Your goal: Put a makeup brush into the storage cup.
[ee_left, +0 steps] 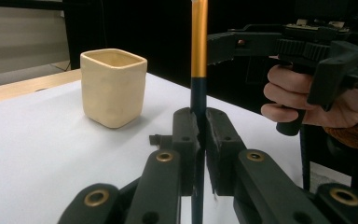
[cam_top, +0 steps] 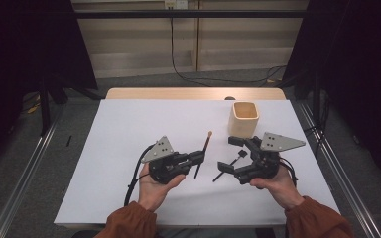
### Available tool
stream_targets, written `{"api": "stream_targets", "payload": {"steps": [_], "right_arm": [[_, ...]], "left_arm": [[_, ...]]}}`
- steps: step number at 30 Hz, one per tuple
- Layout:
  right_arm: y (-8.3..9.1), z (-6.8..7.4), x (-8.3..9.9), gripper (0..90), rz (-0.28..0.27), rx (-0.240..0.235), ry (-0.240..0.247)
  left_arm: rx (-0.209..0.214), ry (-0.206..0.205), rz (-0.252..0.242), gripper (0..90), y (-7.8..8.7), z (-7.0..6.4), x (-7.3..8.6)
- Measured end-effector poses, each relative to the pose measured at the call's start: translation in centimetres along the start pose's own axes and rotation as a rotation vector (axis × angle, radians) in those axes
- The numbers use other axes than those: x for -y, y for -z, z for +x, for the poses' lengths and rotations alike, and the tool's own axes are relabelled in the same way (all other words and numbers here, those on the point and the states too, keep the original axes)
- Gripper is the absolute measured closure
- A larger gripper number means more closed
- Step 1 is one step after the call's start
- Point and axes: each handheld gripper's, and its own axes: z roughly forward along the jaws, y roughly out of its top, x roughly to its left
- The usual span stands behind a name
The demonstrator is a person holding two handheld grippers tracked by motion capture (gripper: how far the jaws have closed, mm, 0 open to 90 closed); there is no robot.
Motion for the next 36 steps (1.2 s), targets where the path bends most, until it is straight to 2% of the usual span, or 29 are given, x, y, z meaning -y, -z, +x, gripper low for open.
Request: {"api": "stream_targets", "payload": {"steps": [5, 10, 15, 21, 31, 36], "right_arm": [[-0.8, -0.2, -0.4, 13.4, -0.006, -0.017, -0.010], [-1.5, -0.5, -0.6, 26.8, 0.008, -0.052, -0.003], [-2.3, -0.6, -0.6, 36.8, 0.011, -0.059, -0.004], [-3.0, -1.0, -0.5, 48.1, 0.014, -0.075, -0.037], [-3.1, -1.1, -0.3, 65.1, 0.019, -0.077, -0.042], [-3.1, -1.1, -0.2, 76.6, 0.022, -0.092, -0.047]], "left_arm": [[0.000, -0.004, -0.003, 83.3, -0.4, -0.2, 0.0], [0.001, -0.010, -0.001, 83.3, -0.6, -0.2, 0.1], [0.001, -0.012, -0.001, 83.3, -0.6, -0.3, 0.2], [0.005, -0.020, 0.001, 83.3, -0.7, -0.3, 0.3], [0.011, -0.023, 0.017, 83.3, -0.9, -0.4, 0.4], [0.018, -0.028, 0.029, 83.3, -1.1, -0.5, 0.6]]}}
